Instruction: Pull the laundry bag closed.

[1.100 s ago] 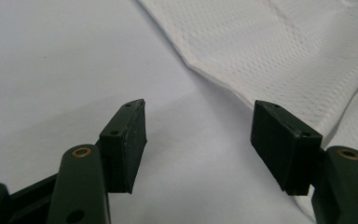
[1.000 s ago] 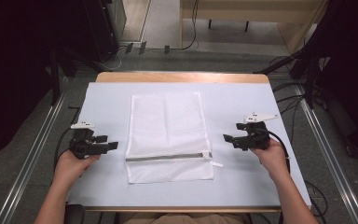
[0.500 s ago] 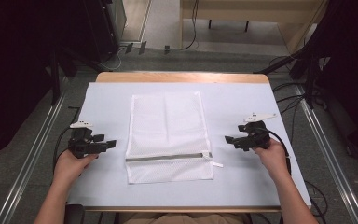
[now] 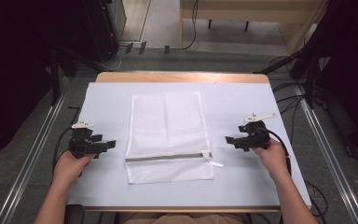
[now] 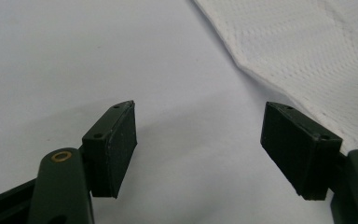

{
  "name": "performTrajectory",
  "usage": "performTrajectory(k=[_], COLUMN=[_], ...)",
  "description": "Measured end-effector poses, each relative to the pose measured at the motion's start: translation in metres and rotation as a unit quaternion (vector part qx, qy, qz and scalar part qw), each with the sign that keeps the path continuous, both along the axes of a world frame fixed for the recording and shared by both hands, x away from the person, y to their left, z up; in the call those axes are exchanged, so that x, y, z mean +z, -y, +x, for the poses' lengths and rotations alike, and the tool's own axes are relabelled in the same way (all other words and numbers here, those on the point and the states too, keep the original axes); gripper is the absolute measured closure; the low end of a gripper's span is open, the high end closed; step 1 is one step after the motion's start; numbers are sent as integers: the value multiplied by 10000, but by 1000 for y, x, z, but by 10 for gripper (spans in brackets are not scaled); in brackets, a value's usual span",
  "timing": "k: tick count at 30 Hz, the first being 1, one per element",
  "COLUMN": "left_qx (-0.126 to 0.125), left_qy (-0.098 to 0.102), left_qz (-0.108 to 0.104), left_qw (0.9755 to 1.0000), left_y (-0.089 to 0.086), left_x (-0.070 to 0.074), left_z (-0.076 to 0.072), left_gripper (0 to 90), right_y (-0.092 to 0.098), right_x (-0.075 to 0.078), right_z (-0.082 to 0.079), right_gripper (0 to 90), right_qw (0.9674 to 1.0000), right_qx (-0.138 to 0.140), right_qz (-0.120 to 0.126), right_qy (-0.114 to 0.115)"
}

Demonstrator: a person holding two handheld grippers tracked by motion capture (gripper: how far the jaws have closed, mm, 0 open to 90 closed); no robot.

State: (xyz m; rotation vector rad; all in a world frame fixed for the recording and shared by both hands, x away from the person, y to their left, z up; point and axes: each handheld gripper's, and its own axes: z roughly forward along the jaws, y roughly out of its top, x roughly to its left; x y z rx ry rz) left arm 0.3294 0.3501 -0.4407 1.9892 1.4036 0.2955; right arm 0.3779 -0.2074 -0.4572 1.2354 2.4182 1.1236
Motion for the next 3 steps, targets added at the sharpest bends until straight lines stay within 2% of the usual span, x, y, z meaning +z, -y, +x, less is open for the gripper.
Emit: performTrajectory(k=[3], left_qx=[30], left_qy=[30], left_qz=[43], left_qw=[10000], left_y=[0], left_x=[-1], left_z=[0], left_gripper=[263], right_y=[0], right_x=[-1], right_z=[1], right_gripper=[220], right_qw=[10000], right_qx=[-39], right_qz=[-40], right_qy=[-20])
